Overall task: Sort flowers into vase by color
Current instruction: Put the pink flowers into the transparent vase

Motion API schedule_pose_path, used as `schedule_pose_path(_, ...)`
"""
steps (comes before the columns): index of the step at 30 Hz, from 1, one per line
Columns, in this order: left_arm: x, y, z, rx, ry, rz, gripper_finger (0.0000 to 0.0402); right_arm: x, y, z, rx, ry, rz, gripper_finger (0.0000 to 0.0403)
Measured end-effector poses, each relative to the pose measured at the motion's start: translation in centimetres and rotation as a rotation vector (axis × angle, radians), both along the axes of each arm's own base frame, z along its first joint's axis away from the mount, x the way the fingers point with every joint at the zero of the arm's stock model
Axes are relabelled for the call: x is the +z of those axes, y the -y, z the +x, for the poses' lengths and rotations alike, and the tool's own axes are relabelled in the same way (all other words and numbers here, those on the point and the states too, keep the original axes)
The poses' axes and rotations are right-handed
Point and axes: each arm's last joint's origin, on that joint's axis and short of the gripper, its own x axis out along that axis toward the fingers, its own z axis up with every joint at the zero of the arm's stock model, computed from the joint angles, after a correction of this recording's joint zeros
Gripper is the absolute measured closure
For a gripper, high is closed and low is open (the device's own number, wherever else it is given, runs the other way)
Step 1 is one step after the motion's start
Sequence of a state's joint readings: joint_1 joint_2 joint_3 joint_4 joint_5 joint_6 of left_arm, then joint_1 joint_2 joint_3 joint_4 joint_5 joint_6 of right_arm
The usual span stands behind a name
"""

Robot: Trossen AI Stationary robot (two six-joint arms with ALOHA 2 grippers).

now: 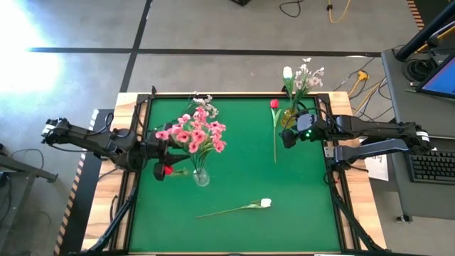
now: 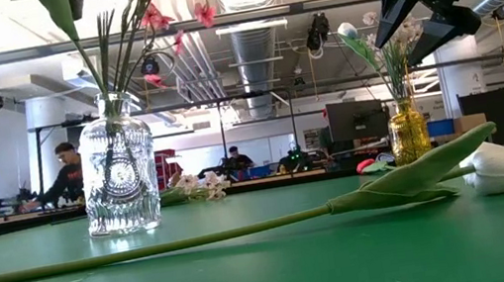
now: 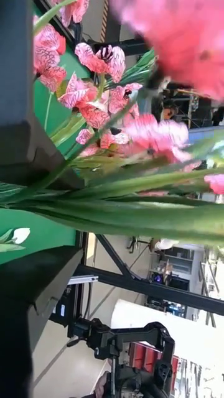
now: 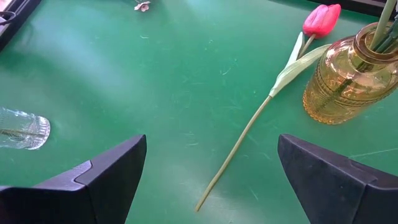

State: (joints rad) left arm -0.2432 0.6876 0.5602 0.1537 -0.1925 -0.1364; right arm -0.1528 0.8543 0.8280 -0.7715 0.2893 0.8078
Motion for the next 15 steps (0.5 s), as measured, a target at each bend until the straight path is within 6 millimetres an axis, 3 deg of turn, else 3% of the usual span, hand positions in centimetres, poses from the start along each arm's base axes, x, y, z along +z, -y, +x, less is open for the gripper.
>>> schedule_pose_path(8,-0.07,-0.03,-0.11,0.0,-0.011,-0.001,0.0204,0.0,0.0,0.0,0.003,-0.002,-0.003,0.0046)
schedule_pose_path(15,-0.24,-0.18,-0.75,0.0,-0.044,0.007,0.0196,0.0,0.0,0.0,0.003,-0.002,-0.002,0.0046)
